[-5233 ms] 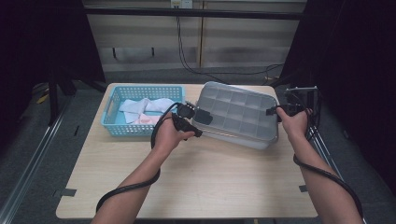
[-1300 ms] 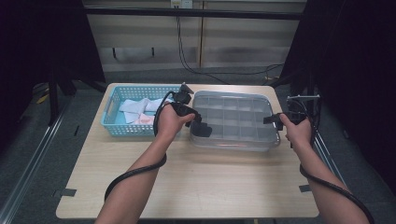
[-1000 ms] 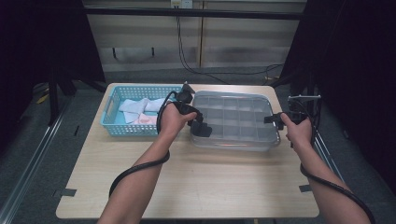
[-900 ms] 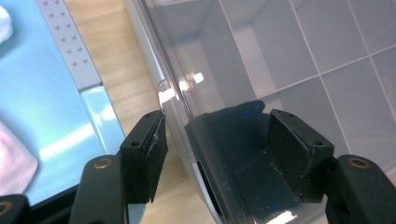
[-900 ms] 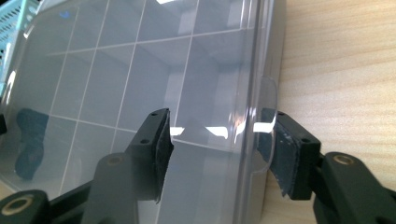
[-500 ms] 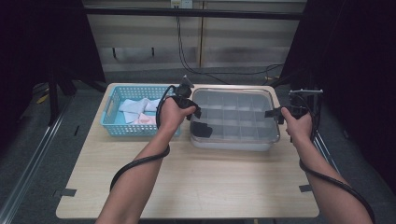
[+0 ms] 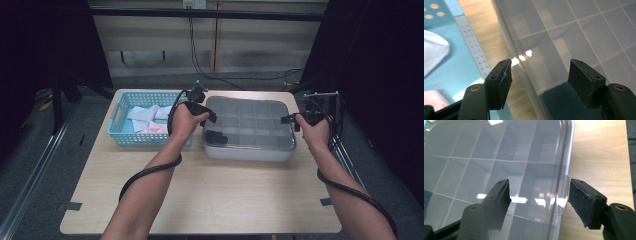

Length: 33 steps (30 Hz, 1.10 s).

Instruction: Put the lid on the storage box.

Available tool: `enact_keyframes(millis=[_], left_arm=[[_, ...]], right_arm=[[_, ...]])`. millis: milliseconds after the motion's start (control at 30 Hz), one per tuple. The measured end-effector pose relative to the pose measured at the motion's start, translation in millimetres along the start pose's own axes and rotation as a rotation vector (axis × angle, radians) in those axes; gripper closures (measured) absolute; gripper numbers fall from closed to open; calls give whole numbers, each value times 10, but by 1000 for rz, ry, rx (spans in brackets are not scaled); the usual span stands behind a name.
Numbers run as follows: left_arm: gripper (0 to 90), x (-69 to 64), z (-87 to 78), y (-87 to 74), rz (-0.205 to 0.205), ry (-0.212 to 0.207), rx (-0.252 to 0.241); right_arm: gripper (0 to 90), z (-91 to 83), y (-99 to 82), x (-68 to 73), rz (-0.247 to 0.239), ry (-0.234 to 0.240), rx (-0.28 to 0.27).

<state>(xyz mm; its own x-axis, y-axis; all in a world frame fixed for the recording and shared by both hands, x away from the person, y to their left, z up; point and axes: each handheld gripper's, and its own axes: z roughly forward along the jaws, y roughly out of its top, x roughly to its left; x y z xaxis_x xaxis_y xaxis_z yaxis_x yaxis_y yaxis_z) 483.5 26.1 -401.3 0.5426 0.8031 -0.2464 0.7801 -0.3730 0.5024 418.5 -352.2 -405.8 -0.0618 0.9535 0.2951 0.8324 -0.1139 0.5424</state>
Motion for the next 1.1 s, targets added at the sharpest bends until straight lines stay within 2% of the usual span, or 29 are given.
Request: enact_keyframes(millis=[33,200,300,367,533,567,733,833,933,1033,1100], left_arm=[[346,-11,-14,0,5,0,1],[345,-27,-52,-53,15,31,19],[350,-34,-60,-121,13,18,49],[367,-37,-71,-162,4,1,49],[428,-71,-45,-224,-7,-29,73],[441,-81,-37,-226,-10,-35,76],[384,-176,-13,-199,5,10,98],[372,-219,-9,-182,12,18,112],[339,-226,9,-187,7,21,97],[303,-277,33,-174,18,41,108],[248,-310,49,-166,36,46,120]], right_arm=[[335,-15,-3,5,-5,-24,4],[381,-28,-55,38,-35,-23,40],[420,-37,-100,33,-47,-34,49],[423,-39,-133,13,-40,-33,55],[444,-20,-211,-44,11,17,61],[443,-21,-218,-37,14,14,60],[417,-8,-243,-29,34,37,67],[407,3,-251,-46,59,57,66],[391,-1,-260,-36,50,57,65],[368,-6,-267,-29,48,63,69],[349,-3,-260,-11,26,55,78]])
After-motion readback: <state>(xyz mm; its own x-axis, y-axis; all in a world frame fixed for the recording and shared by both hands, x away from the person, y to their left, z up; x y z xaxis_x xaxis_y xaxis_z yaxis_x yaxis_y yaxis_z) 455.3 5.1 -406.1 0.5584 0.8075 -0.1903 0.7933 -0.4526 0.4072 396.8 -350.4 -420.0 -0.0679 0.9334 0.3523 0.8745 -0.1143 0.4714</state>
